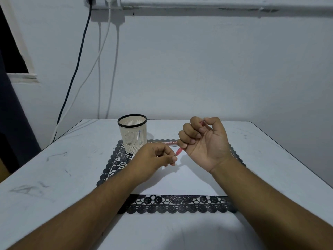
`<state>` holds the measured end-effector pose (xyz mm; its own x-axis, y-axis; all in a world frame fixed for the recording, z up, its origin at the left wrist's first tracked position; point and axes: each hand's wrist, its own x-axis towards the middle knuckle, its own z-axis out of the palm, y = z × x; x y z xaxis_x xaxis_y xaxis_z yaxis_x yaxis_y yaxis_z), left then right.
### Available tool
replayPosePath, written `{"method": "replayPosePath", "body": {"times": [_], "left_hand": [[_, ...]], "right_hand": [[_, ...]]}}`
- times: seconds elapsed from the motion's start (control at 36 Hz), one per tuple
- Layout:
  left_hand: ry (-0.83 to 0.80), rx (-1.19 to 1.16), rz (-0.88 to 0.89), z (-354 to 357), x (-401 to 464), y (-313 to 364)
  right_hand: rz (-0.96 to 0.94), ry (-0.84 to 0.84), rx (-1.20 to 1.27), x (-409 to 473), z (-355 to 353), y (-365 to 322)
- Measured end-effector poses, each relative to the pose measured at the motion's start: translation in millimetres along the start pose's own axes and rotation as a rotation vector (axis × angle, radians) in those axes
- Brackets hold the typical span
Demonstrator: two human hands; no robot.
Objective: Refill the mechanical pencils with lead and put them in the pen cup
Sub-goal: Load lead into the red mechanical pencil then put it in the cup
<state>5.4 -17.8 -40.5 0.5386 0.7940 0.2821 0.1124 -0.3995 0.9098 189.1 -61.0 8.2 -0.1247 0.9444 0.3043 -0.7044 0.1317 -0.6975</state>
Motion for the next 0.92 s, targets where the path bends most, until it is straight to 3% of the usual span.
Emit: {"method": "replayPosePath", "body": {"times": [0.92], "left_hand": [[-0.009, -0.055, -0.010, 0.5, 0.0, 4.2]], "right_hand": [[0.019, -0.009, 0.026, -1.7, -2.8, -2.0]]}}
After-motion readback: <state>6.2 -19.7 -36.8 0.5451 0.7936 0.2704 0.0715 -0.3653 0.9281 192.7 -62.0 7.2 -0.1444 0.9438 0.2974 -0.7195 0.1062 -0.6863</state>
